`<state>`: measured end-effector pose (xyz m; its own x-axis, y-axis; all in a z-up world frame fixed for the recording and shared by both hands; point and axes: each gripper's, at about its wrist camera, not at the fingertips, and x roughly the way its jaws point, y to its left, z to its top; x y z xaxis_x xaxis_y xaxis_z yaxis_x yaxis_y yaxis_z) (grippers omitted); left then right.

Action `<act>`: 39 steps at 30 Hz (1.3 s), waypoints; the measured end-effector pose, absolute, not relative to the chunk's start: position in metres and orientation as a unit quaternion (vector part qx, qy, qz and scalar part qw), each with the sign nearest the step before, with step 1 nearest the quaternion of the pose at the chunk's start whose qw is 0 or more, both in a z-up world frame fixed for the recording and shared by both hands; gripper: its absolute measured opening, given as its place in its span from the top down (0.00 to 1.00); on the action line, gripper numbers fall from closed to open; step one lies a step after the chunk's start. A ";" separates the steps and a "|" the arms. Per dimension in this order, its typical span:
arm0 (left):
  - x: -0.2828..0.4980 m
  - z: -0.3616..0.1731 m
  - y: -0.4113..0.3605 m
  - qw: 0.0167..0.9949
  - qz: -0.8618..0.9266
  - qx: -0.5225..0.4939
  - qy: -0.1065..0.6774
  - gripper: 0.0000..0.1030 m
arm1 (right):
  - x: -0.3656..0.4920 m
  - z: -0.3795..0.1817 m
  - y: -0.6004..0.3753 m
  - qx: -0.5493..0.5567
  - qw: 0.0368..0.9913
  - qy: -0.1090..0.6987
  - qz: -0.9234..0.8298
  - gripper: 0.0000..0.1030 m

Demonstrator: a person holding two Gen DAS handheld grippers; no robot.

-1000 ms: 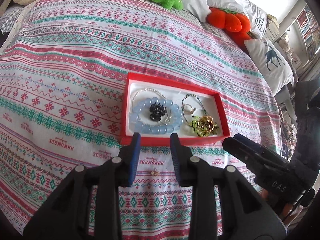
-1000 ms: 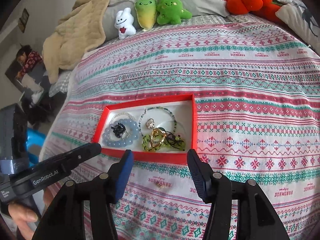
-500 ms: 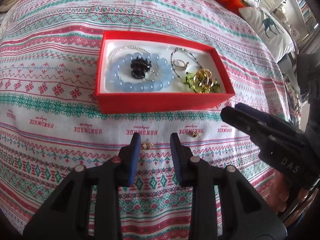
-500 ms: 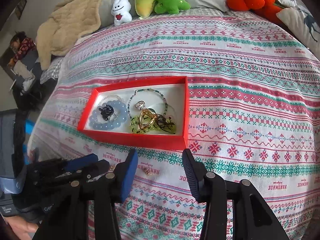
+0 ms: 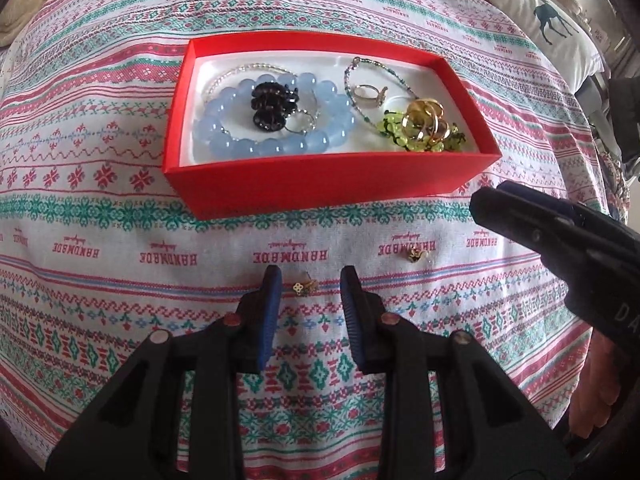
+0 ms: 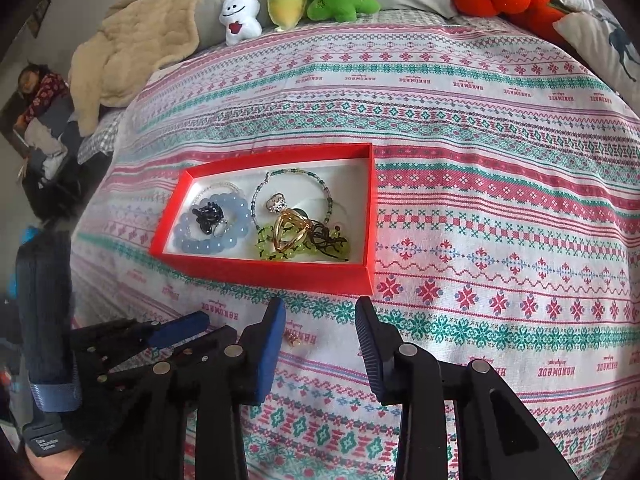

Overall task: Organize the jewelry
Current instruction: 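Move both tools back to the remaining gold earrings on the cover, then grasp a gold stud earring with the left tool while the right tool grasps the other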

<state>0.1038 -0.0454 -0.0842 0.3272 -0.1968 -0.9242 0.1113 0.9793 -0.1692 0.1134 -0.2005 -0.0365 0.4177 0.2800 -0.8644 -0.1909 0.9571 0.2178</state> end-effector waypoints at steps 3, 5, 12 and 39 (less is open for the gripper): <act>0.104 -0.086 -0.049 0.814 -0.094 -0.029 0.572 0.69 | 0.114 -0.036 -0.200 0.043 0.841 0.521 0.140 0.65; 0.105 -0.086 -0.051 0.816 -0.095 -0.023 0.570 0.69 | 0.114 -0.037 -0.200 0.043 0.841 0.522 0.139 0.65; 0.104 -0.088 -0.053 0.817 -0.090 -0.008 0.570 0.89 | 0.114 -0.037 -0.201 0.044 0.841 0.521 0.139 0.65; 0.097 -0.070 -0.023 0.824 -0.086 -0.069 0.556 0.93 | 0.112 -0.072 -0.163 -0.007 0.801 0.572 0.177 0.78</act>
